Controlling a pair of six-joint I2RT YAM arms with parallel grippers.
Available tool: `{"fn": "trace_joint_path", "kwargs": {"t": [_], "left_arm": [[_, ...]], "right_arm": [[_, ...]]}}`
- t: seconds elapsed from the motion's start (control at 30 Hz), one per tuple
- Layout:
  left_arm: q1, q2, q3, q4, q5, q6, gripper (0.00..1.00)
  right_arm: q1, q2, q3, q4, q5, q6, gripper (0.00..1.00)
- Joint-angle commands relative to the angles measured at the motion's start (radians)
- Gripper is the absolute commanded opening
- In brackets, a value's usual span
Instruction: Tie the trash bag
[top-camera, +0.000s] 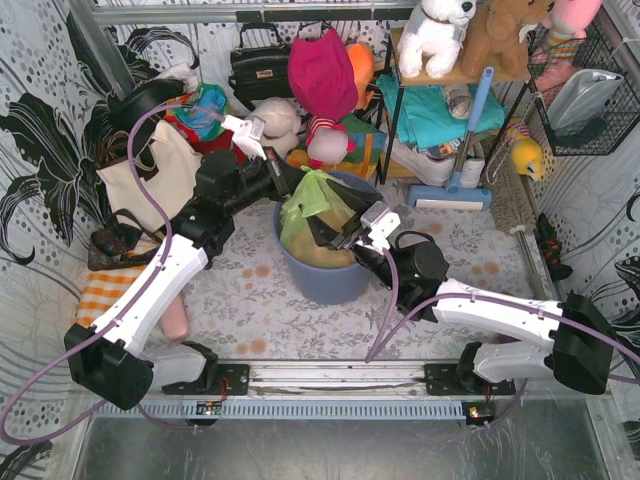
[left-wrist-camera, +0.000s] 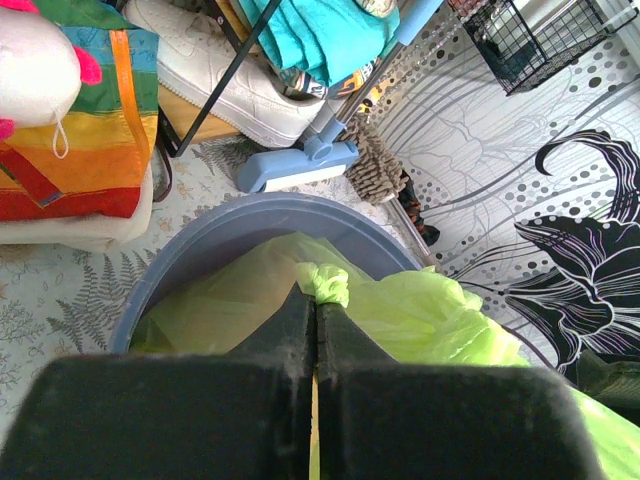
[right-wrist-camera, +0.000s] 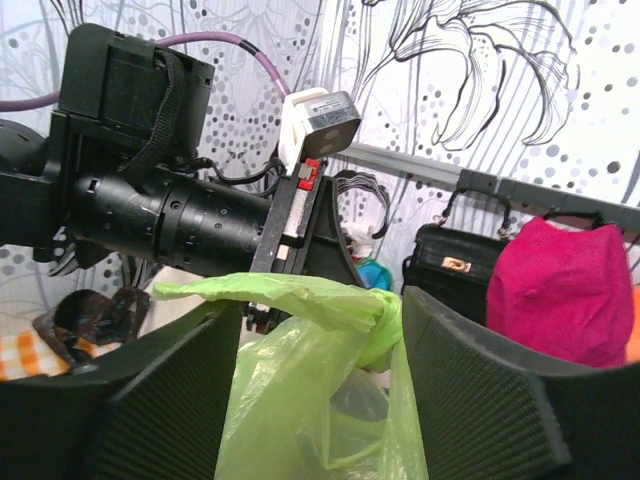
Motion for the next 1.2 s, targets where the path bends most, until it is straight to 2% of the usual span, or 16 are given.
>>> {"fn": "trace_joint_path", "kwargs": {"t": [0.0,0.1,0.2,0.3,0.47,0.63,0.73,0.87,1.07,1.17], "left_arm": [[0.008,-0.029,-0.015,0.03,0.008,-0.011,0.0],[0.007,-0.029,-0.015,0.033,0.012,-0.012,0.0],[0.008,-0.03,-0.012,0.034,0.012,-0.013,0.0],[0.007,-0.029,-0.009,0.036,0.016,-0.016,0.0],[0.008,-0.027,-0.008,0.038,0.019,-0.02,0.0],[0.007,-0.029,-0.012,0.041,0.021,-0.023,0.0],[0.007,-0.031,-0.014,0.038,0.019,-0.023,0.0],[0.007,-0.032,-0.012,0.033,0.015,-0.018,0.0],[0.007,-0.032,-0.006,0.029,0.004,-0.007,0.0],[0.009,-0.013,0.044,-0.002,-0.024,0.028,0.0]], "right_arm": [[0.003,0.027,0.031,0.164,0.009,-0.067,0.6],[0.003,0.041,0.028,0.194,0.02,-0.078,0.47],[0.004,0.048,0.024,0.206,0.02,-0.087,0.4],[0.004,0.052,0.022,0.215,0.019,-0.093,0.39],[0.004,0.072,0.021,0.238,0.028,-0.109,0.44],[0.004,0.081,0.02,0.254,0.033,-0.121,0.39],[0.004,0.081,0.02,0.253,0.022,-0.128,0.25],[0.004,0.077,0.031,0.218,0.002,-0.153,0.0],[0.004,0.06,0.027,0.224,-0.006,-0.158,0.0],[0.003,0.041,0.035,0.246,-0.019,-0.152,0.0]]}}
